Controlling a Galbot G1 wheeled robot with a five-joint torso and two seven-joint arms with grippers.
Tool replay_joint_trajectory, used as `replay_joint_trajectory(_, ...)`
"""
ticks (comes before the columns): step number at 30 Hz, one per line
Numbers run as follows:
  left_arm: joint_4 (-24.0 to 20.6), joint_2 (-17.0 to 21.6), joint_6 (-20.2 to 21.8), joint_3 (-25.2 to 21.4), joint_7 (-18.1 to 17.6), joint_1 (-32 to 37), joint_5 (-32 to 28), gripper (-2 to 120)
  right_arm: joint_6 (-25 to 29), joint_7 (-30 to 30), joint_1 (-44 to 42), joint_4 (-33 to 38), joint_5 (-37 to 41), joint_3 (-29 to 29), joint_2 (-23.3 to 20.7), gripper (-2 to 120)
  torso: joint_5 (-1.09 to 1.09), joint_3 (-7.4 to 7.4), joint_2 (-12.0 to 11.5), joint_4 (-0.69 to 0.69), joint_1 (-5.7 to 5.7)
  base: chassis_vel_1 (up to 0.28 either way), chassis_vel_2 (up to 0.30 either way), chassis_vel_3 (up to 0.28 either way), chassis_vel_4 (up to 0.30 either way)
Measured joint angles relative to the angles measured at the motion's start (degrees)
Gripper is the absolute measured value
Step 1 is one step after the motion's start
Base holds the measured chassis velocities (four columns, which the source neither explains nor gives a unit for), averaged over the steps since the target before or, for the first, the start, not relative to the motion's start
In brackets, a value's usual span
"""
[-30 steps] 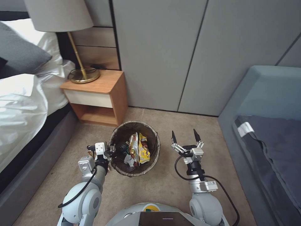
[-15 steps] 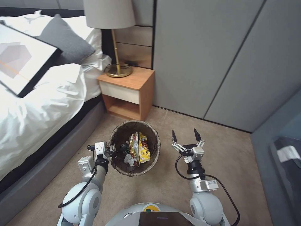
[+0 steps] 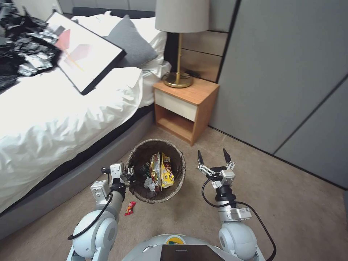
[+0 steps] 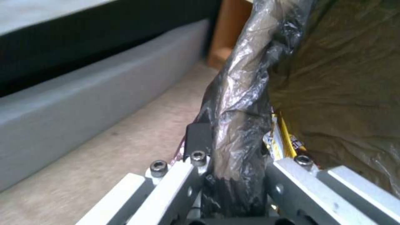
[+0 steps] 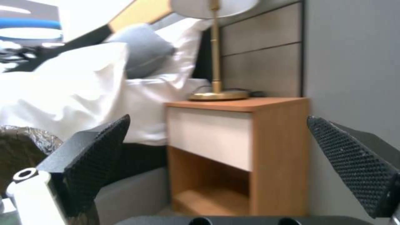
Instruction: Pick up the trash bin, then pick up the garbage from the floor and place it into the trash bin.
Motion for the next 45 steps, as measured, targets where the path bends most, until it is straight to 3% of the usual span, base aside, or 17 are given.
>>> replay_joint_trajectory(26,0.30,0.04,-0.47,-0.02,0.46,-0.10,0.33,2,0.02,-0.07,0.11,0.29,-0.03,0.01,0.09,100,0.00,0.00,0.00,0.00,0.00,0.129,0.128,0.129,0.126)
replay_joint_trajectory(35,0.87,-0.06,-4.28,0.02,1.19,-0.26,0.90,2,-0.01,-0.13,0.30,0.43,-0.04,0.11,0.09,100,0.00,0.00,0.00,0.03,0.00,0.103,0.098,0.099,0.111)
replay_joint_trajectory(45,1.09,-0.12,-5.20,0.29,1.08,-0.44,0.91,2,-0.16,-0.13,0.68,0.62,-0.03,0.45,0.10,100,0.00,0.00,0.00,0.00,0.00,0.007,0.017,0.007,0.010)
